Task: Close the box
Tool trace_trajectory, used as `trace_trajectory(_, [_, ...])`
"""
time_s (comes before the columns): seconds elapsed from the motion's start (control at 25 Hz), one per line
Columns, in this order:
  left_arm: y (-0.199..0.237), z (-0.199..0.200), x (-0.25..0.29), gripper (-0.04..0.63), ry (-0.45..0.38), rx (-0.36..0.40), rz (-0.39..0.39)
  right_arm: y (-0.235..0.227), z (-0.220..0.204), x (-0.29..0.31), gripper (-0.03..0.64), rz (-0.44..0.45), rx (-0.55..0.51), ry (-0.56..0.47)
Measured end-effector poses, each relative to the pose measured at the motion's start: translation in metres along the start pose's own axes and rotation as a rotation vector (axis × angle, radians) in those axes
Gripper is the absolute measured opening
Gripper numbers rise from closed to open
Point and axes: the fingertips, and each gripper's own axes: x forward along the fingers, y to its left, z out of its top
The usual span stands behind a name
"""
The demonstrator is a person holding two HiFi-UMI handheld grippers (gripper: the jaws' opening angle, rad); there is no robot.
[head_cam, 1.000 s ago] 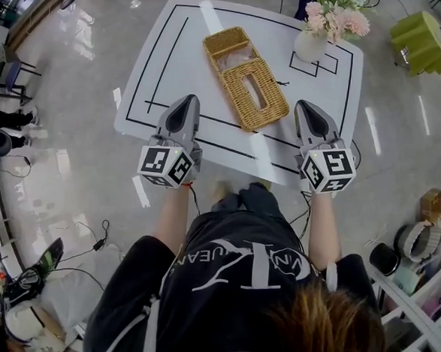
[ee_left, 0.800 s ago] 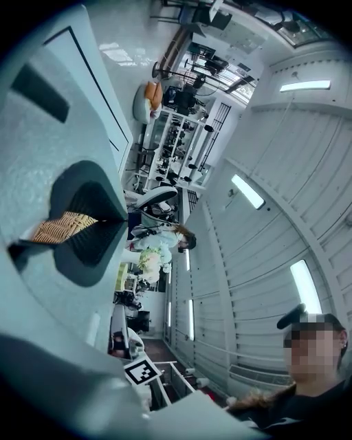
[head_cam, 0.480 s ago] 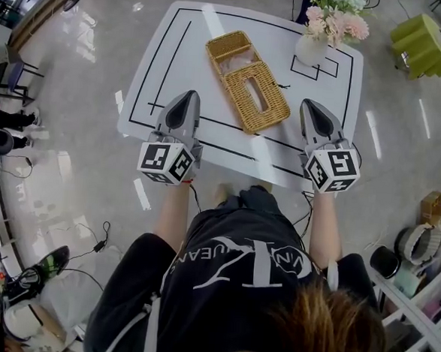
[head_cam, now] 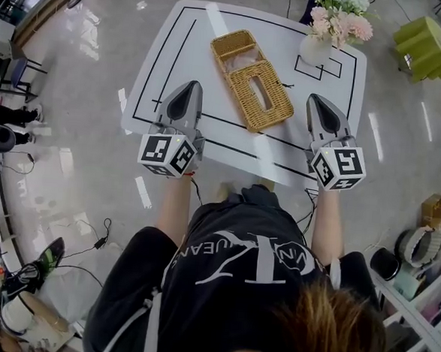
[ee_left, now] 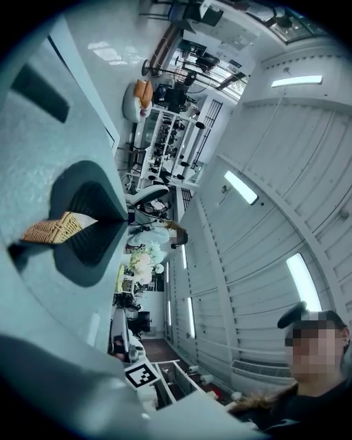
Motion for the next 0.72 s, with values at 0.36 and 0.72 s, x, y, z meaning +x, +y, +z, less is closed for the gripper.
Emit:
trace_trajectory(0.36, [0.001, 0.017, 0.003, 0.011, -0.033, 0.016, -0.003, 0.0, 0.01, 0.002, -0.001, 0.0, -0.01, -0.023])
trace_trajectory(0.72, [0.005, 0.025, 0.009, 0.011, -0.045, 0.012, 0.008, -0.002, 0.018, 0.008, -0.002, 0.003, -0.01, -0.039])
